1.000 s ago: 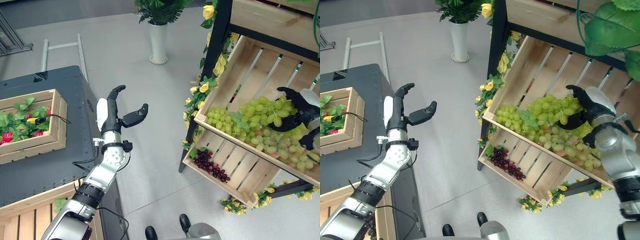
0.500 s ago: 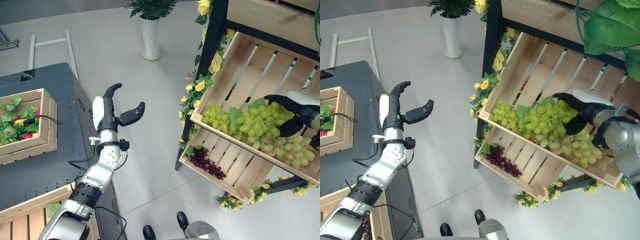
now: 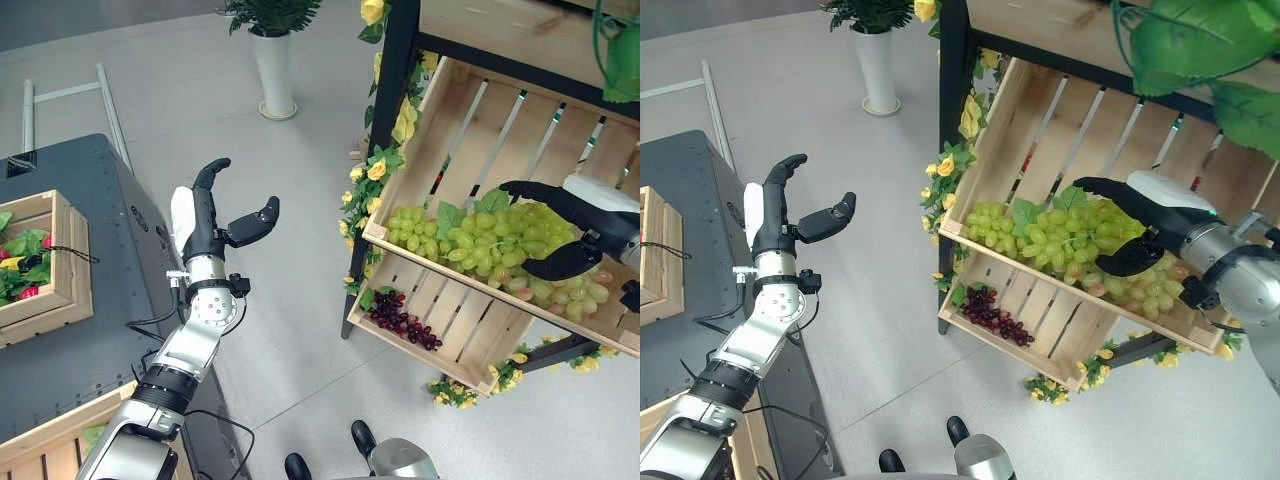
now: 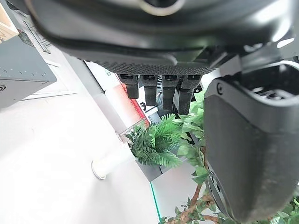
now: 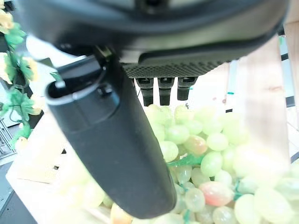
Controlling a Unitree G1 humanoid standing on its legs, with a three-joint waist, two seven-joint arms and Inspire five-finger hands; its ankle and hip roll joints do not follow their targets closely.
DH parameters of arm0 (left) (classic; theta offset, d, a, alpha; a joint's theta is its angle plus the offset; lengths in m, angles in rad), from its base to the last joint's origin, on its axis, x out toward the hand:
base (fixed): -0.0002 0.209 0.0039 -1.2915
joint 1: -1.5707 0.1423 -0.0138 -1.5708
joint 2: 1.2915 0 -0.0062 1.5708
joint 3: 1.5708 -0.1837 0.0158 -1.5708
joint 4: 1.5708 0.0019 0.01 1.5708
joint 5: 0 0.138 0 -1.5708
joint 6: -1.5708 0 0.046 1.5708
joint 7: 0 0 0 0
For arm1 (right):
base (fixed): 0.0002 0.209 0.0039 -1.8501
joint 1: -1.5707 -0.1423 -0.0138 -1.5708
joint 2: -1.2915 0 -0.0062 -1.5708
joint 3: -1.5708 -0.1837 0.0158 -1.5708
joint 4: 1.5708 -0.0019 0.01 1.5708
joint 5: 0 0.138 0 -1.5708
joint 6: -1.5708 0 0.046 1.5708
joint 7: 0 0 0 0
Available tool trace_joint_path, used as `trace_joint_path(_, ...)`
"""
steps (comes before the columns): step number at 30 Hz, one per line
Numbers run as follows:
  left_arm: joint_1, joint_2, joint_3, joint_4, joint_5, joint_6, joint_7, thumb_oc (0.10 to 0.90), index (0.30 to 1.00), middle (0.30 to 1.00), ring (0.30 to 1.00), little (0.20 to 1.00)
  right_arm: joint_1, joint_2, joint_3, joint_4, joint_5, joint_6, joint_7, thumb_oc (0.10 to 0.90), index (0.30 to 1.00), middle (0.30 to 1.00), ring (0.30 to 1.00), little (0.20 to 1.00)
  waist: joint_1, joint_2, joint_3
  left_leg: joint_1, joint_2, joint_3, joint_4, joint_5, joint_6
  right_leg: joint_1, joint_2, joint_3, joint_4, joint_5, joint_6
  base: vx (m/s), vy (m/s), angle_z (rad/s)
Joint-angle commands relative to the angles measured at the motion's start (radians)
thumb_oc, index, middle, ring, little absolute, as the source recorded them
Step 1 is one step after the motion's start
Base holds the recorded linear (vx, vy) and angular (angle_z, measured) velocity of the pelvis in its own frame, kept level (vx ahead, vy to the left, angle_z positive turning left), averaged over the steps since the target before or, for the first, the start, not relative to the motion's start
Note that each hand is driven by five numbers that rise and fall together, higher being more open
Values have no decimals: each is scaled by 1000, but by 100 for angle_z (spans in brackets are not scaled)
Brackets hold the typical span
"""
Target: Pick up the fruits from the basket on one side to the basket on the other side
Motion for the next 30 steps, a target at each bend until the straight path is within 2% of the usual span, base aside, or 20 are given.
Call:
trace_joint_path(1,-38,59,42,-19,71,-124,32,800,900,900,900,900,-44,-64,-147,-1,97,-83,-93,800,900,900,900,900,33,-6,-108,24,-1,-44,9,-117,-25,-43,60,-26,57,-20,28,-4,0,-4)
trace_joint_path(7,-6,54,62,-10,76,-149,27,800,900,900,900,900,-15,-54,-198,-52,184,-124,-75,800,900,900,900,900,33,-4,-111,26,1,-41,9,-120,-26,-41,60,-25,54,-21,27,0,1,-3)
trace_joint_path(11,9,50,70,-8,80,-161,28,800,900,900,900,900,-19,-33,-208,-76,298,-173,-67,800,900,900,900,900,37,-3,-111,26,2,-43,9,-121,-25,-42,61,-28,59,-25,25,0,0,0)
trace_joint_path(13,14,46,71,-3,81,-167,31,800,900,900,900,900,-41,-19,-203,-88,398,-202,-68,800,900,900,900,900,42,-2,-111,26,2,-46,9,-121,-25,-40,62,-30,61,-28,24,0,0,0)
trace_joint_path(15,26,38,82,4,87,-184,23,800,900,900,900,900,-87,27,-186,-97,520,-238,-66,800,900,900,900,900,54,1,-112,28,2,-54,9,-122,-25,-36,62,-33,63,-33,21,0,0,0)
trace_joint_path(17,30,36,85,6,87,-188,25,800,900,900,900,900,-115,53,-170,-104,574,-254,-73,800,900,900,900,900,57,3,-112,28,1,-59,9,-122,-24,-34,62,-35,64,-35,20,0,0,0)
trace_joint_path(19,33,24,93,15,91,-197,29,800,900,900,900,900,-166,134,-135,-134,640,-251,-62,800,900,900,900,900,68,11,-112,28,-2,-70,9,-121,-24,-32,60,-40,67,-41,18,0,0,0)
trace_joint_path(20,34,19,98,15,92,-197,29,800,900,900,900,900,-189,182,-114,-155,628,-247,-77,800,900,900,900,900,75,15,-112,29,-4,-79,9,-121,-24,-28,59,-43,64,-42,16,0,0,0)
trace_joint_path(23,41,10,105,2,98,-187,34,800,900,900,900,900,-218,249,-76,-187,615,-239,-83,800,900,900,900,900,86,21,-111,30,-7,-94,9,-121,-22,-22,57,-49,62,-45,13,3,-2,6)
trace_joint_path(25,50,-2,108,-13,108,-178,49,800,900,900,900,900,-240,329,-34,-223,622,-221,-88,800,900,900,900,900,107,30,-107,31,-12,-109,9,-117,-21,-12,53,-60,58,-49,9,10,-9,8)
trace_joint_path(30,64,-17,112,-46,113,-158,85,800,900,900,900,900,-274,452,56,-256,639,-206,-121,800,900,900,900,900,150,39,-103,20,-20,-143,9,-102,-22,-10,49,-84,64,-56,-1,-8,-25,15)
